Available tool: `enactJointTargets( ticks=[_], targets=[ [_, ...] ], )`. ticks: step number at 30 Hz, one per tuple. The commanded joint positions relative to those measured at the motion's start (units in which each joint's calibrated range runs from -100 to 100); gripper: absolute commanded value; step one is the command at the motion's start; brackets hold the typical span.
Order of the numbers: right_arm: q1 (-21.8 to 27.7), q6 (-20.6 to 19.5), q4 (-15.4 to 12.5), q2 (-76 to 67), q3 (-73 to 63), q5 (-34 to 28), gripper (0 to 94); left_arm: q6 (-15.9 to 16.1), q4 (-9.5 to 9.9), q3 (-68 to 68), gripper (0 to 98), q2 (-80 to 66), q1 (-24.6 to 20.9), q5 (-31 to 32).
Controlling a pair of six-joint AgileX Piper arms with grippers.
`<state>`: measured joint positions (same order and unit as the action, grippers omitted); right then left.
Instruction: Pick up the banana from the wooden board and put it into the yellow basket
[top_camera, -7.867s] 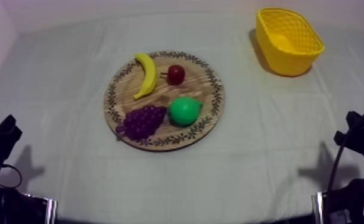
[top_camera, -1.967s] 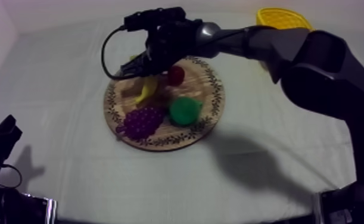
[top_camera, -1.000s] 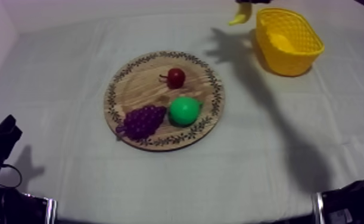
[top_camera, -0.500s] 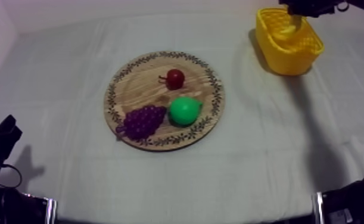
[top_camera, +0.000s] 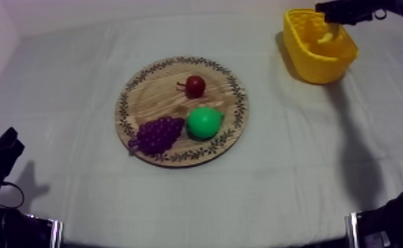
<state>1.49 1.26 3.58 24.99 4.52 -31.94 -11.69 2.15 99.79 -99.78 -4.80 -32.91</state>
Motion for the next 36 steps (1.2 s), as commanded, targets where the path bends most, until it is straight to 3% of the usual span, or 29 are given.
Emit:
enactJointTargets(
  ticks=[1,8,13,15,19,22,25,28,30,36],
  targets=[
    [0.19,0.47,-0.42,1.43,0.93,1.90,21.2,0.02,0.03,-0.01,0.1,-0.05,-0.01,0.00],
    [-0.01,1.38,-1.29,6.23,-0.22,3.22,22.4,0.01,0.03,-0.01,0.1,-0.05,-0.01,0.00],
    [-0.70,0.37,-0.79,8.65,-2.34,2.01,30.1,0.00,0.03,-0.01,0.1,-0.05,-0.01,0.00],
    [-1.06,-2.37,1.36,9.32,-2.62,2.39,36.7,0.02,0.03,-0.01,0.1,-0.05,-0.01,0.00],
    [-1.96,-12.99,10.98,10.02,-2.11,3.41,46.6,0.00,0.03,-0.01,0.1,-0.05,-0.01,0.00],
    [-2.15,-15.61,13.18,9.54,-1.88,3.49,47.4,-0.01,0.03,-0.01,0.1,-0.05,-0.01,0.00],
    [-1.66,-10.99,8.46,7.92,-2.03,3.24,39.3,0.02,0.03,-0.01,0.1,-0.05,-0.01,0.00],
    [-0.97,-5.42,2.76,4.89,-1.67,1.79,17.8,0.03,0.03,-0.01,0.1,-0.05,-0.01,0.00],
    [-0.58,-2.89,0.13,2.05,-0.71,0.52,9.1,0.01,0.03,-0.01,0.1,-0.05,-0.01,0.00],
    [0.93,5.14,-7.50,-10.10,8.18,-0.90,1.8,0.00,0.03,-0.01,0.1,-0.05,-0.01,0.00]
  ],
)
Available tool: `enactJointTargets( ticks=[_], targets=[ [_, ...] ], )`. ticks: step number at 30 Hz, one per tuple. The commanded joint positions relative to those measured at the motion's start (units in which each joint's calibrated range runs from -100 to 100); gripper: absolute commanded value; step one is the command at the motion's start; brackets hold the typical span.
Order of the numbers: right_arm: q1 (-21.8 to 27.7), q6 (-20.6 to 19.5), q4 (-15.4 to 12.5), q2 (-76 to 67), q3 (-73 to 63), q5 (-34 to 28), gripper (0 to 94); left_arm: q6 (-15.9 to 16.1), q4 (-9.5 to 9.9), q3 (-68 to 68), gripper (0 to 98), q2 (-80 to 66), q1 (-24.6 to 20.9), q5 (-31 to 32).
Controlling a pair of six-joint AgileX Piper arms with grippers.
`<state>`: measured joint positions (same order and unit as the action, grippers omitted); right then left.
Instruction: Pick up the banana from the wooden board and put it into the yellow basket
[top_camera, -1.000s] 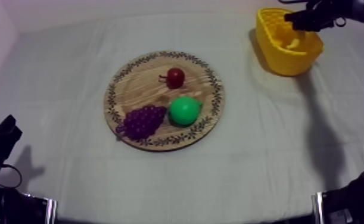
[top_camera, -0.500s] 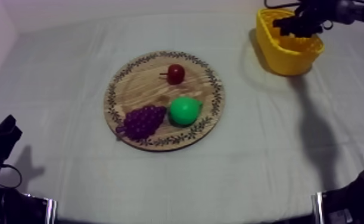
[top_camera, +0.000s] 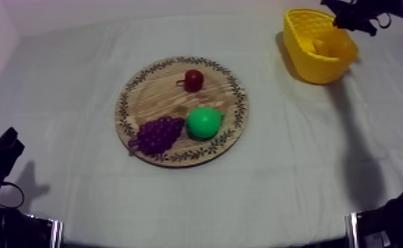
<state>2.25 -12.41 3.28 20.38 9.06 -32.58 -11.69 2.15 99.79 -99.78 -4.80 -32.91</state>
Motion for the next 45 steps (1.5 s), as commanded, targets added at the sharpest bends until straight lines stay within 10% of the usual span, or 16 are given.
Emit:
enactJointTargets(
  ticks=[1,20,45],
  targets=[
    [0.36,19.80,-7.99,-7.80,5.75,-0.50,1.5,0.00,0.03,-0.01,0.1,-0.05,-0.01,0.00],
    [3.07,28.74,-15.57,-56.24,53.82,1.91,0.7,-0.01,0.03,-0.01,0.1,-0.05,-0.01,0.00],
    [1.96,18.67,-5.75,-108.75,89.86,-5.31,0.7,0.01,0.03,-0.01,0.1,-0.05,-0.01,0.00]
  ],
)
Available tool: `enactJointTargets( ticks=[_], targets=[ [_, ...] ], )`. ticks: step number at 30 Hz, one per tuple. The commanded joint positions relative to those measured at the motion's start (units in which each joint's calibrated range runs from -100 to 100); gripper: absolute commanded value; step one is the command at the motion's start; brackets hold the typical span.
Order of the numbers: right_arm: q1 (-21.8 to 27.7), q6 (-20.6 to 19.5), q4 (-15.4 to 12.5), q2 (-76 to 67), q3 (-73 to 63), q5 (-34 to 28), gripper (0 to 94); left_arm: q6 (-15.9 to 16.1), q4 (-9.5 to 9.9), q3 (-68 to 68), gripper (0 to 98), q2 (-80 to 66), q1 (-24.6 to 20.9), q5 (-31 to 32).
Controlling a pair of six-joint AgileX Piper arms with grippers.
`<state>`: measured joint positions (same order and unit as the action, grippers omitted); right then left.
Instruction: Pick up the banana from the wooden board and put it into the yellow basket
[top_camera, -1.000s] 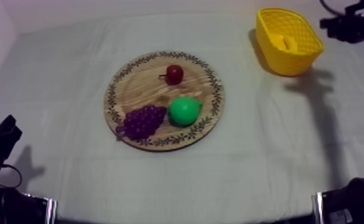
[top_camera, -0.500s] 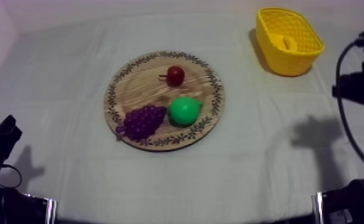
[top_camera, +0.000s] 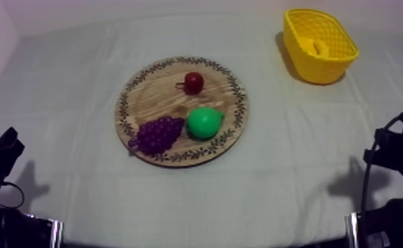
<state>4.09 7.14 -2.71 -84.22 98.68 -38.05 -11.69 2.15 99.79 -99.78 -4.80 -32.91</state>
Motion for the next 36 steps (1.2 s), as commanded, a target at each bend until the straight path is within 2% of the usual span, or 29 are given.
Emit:
enactJointTargets(
  ticks=[1,5,10,14,23,36],
  targets=[
    [0.28,-1.68,0.53,-5.14,0.43,0.01,0.7,0.01,0.03,-0.01,0.1,-0.05,-0.01,0.00],
    [1.26,-4.72,1.35,-8.24,0.80,-0.34,0.7,0.01,0.03,-0.01,0.1,-0.05,-0.01,0.00],
    [2.59,-5.31,1.61,-9.93,0.95,-0.33,0.7,0.03,0.03,-0.01,0.1,-0.05,-0.01,0.00],
    [3.42,-4.04,1.71,-11.10,0.98,-0.54,0.7,0.02,0.03,-0.01,0.1,-0.05,-0.01,0.00],
    [4.69,2.02,1.62,-11.52,1.09,0.29,0.7,0.01,0.03,-0.01,0.1,-0.05,-0.01,0.00],
    [4.79,2.79,1.61,-11.54,1.10,0.39,0.7,0.00,0.03,-0.01,0.1,-0.05,-0.01,0.00]
  ],
)
